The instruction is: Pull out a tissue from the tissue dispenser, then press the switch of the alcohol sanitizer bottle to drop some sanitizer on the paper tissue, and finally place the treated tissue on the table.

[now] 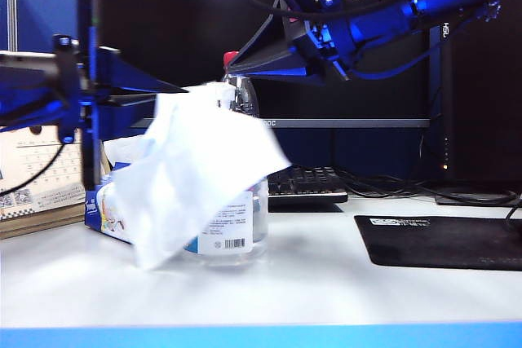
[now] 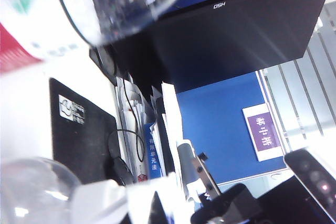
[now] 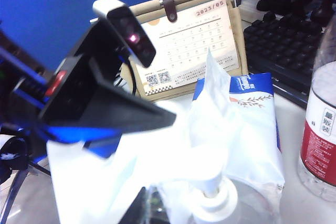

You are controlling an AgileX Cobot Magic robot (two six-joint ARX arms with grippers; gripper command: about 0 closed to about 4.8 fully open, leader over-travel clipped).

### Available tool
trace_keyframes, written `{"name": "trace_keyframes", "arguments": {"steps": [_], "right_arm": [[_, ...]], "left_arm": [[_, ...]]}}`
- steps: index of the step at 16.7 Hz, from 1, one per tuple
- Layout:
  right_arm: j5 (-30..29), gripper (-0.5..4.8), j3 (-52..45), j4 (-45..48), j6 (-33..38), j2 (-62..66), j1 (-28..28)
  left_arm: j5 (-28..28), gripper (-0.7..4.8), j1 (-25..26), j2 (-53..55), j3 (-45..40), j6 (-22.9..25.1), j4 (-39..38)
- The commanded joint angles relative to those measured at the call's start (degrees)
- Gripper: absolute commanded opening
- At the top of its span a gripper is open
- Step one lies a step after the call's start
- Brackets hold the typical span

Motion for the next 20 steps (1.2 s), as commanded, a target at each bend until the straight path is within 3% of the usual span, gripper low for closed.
{"name": "trace_keyframes", "arguments": {"steps": [1, 4, 10, 15, 20], "right_arm": [[0.0, -0.01, 0.1, 0.7, 0.0, -2.2, -0.3], [0.5, -0.01, 0.1, -1.2, 0.0, -8.4, -2.1], [5.6, -0.01, 0.0, -18.8, -3.8, -18.8, -4.7], [5.1, -0.01, 0.0, -21.6, -3.8, -21.4, -4.7], [6.5, -0.01, -0.1, -24.6, -4.2, -31.6, -4.7]], "left_arm": [[3.7, -0.06, 1.5, -0.3, 0.2, 0.5, 1.9], [7.4, -0.06, 2.4, -0.5, 0.2, 2.2, 2.1], [15.6, -0.06, 8.9, -11.2, 0.1, 13.5, 2.1], [13.4, -0.05, 10.5, -21.0, -4.3, 23.9, -2.2], [12.9, -0.05, 21.0, -23.2, -11.6, 28.8, -4.9]]}}
